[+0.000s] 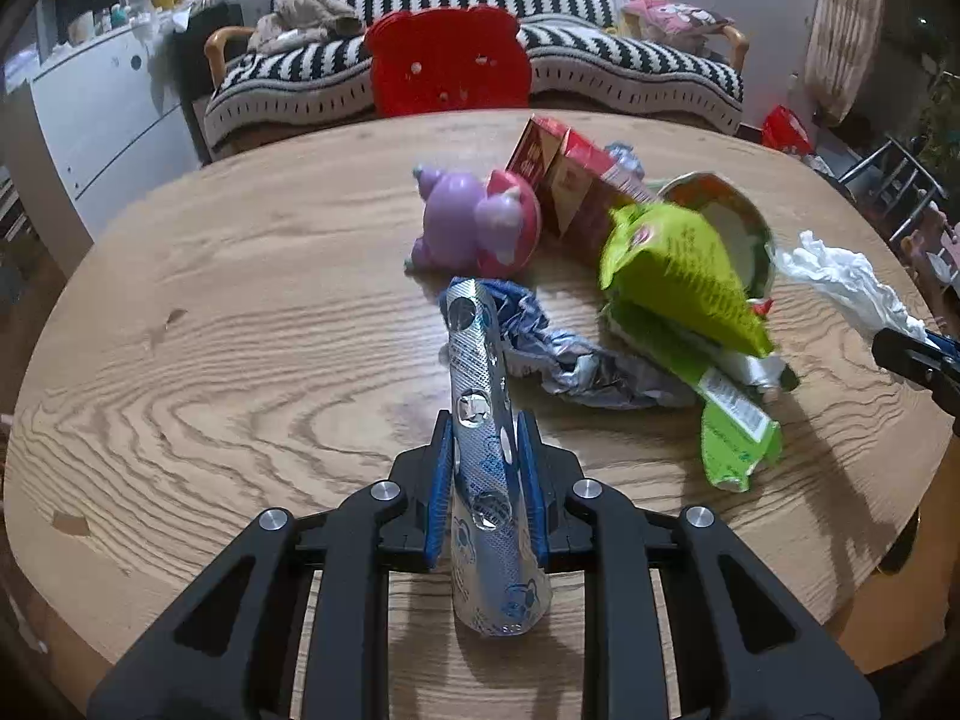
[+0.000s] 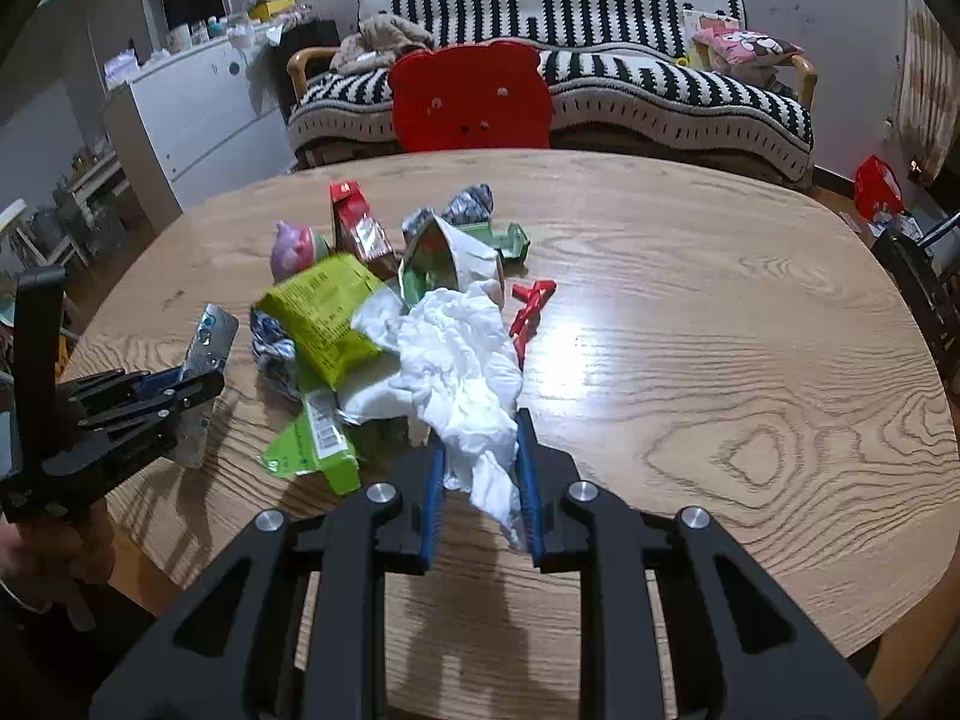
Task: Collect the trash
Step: 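Grasp the white tissue with the right tool while the left tool grasps the silver foil tube, then carry tissue and foil tube to the black bin and release both, then return to the table and grasp the yellow-green snack bag with the right tool, then grasp the crumpled silver foil wrapper with the left tool while the right tool holds the snack bag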
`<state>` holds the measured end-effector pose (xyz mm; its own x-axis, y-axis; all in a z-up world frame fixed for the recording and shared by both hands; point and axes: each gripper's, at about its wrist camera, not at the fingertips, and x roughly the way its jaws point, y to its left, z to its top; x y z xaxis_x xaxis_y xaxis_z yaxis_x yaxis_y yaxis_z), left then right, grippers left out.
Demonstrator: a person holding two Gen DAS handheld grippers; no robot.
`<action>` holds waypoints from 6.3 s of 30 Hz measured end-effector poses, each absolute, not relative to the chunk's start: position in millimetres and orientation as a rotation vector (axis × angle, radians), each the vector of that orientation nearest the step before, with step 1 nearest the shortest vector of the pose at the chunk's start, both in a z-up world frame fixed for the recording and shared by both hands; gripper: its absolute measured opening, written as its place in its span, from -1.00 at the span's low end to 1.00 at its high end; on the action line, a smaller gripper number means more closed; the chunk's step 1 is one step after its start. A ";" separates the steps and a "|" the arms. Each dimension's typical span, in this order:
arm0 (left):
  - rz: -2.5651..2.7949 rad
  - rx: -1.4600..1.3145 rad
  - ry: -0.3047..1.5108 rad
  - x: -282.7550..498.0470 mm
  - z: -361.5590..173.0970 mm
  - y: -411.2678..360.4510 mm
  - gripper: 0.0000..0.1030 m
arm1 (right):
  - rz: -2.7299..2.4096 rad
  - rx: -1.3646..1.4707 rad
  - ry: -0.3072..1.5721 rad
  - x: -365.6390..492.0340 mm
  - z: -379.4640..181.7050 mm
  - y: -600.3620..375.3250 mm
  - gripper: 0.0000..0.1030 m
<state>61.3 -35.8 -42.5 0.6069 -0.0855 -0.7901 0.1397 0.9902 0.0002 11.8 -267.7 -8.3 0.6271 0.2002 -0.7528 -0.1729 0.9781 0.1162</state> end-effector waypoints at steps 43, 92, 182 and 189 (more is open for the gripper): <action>-1.014 0.352 0.826 -95.5 -81.7 -470.9 -0.60 | -0.482 0.513 0.854 -227.4 -75.8 -649.0 -0.58; -0.790 0.224 0.805 -27.5 -18.5 -328.2 0.83 | -0.214 0.357 0.721 -130.7 26.6 -506.9 0.38; -0.194 -0.285 0.875 127.7 -31.8 -12.1 0.75 | 0.318 0.083 0.775 49.7 17.5 -241.4 -0.24; -0.219 -0.329 0.863 113.0 -11.2 18.3 0.74 | 0.321 0.077 0.772 49.8 17.4 -241.4 -0.24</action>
